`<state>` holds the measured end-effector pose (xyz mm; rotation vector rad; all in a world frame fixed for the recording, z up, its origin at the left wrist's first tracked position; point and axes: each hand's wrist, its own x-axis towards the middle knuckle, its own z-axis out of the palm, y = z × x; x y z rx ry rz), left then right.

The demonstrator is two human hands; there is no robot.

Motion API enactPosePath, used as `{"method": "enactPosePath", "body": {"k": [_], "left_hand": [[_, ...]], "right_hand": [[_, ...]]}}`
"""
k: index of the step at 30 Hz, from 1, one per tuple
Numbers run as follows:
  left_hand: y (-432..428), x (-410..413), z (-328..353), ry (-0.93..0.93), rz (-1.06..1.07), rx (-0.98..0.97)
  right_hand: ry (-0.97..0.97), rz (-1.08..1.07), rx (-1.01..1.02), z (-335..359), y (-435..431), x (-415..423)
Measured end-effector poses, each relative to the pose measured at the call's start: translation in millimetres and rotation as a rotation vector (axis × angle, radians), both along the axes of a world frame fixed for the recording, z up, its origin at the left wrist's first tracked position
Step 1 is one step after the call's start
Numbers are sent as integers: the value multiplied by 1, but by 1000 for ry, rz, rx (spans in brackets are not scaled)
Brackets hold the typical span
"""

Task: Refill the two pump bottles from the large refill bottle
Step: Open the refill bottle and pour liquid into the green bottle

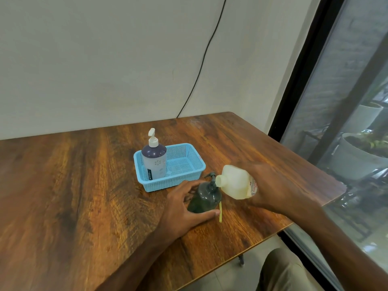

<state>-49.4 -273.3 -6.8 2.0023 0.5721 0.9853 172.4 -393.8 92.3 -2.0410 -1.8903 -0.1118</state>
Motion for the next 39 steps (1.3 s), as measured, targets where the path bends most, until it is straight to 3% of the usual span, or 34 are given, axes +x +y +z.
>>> {"method": "enactPosePath", "body": {"k": [39], "left_hand": [[1,-1,0,-12,-4,10]], "right_hand": [[-65,-4,-36,6,3,-4]]}}
